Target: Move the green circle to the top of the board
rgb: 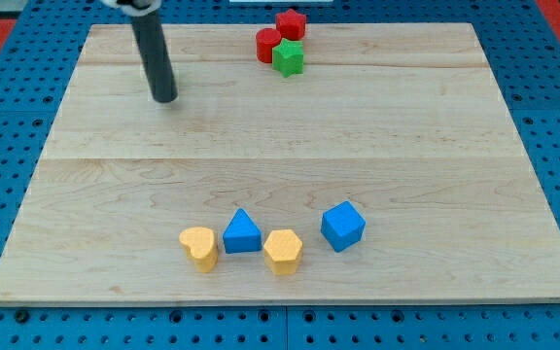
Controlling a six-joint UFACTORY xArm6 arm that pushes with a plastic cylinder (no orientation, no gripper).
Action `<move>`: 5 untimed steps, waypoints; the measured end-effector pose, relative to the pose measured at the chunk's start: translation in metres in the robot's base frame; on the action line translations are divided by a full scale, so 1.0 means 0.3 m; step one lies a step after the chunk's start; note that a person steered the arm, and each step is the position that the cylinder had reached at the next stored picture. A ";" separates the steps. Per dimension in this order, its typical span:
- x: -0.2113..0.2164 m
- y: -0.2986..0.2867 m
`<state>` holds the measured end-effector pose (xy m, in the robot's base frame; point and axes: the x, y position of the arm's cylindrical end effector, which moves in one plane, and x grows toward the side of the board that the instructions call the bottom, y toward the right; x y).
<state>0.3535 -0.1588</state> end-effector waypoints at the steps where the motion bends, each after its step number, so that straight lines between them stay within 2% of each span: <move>1: -0.100 -0.108; 3: -0.342 0.084; 4: -0.410 0.129; 5: -0.409 0.077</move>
